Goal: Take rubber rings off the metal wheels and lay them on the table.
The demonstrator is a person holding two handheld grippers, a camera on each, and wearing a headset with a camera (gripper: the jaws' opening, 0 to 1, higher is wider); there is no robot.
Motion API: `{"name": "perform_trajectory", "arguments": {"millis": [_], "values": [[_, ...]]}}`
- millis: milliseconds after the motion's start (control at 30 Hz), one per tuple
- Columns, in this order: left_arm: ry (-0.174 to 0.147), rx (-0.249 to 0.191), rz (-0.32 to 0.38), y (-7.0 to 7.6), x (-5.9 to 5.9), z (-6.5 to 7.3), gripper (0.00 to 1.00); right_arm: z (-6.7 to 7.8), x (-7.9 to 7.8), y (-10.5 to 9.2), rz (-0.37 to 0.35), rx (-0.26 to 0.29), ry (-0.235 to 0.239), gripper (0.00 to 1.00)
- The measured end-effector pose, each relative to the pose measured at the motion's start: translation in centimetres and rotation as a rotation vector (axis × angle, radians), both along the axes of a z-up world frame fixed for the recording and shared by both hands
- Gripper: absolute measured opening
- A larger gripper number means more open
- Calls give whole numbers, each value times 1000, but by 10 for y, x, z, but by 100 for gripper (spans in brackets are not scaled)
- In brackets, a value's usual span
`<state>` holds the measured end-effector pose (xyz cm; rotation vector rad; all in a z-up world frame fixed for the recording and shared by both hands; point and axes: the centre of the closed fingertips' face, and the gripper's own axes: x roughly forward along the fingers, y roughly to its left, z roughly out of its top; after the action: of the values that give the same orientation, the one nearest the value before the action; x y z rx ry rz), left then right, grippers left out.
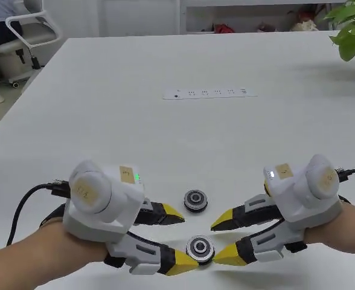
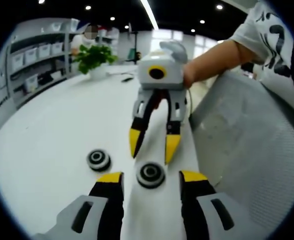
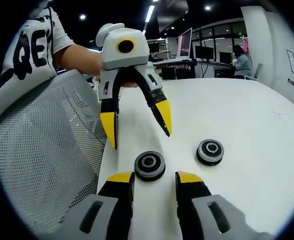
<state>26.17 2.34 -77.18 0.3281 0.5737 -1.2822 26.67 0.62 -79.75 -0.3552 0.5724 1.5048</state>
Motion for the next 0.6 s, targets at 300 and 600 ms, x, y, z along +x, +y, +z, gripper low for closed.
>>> {"name": "perform_trajectory", "arguments": {"millis": [300,600], "values": [[2,8,-19,-5,2,-4,32,-2,0,-1,-5,0,8,29],[1,44,-52,-12,0,-12,26,-3,1,-3,-15,3,10,28]]}}
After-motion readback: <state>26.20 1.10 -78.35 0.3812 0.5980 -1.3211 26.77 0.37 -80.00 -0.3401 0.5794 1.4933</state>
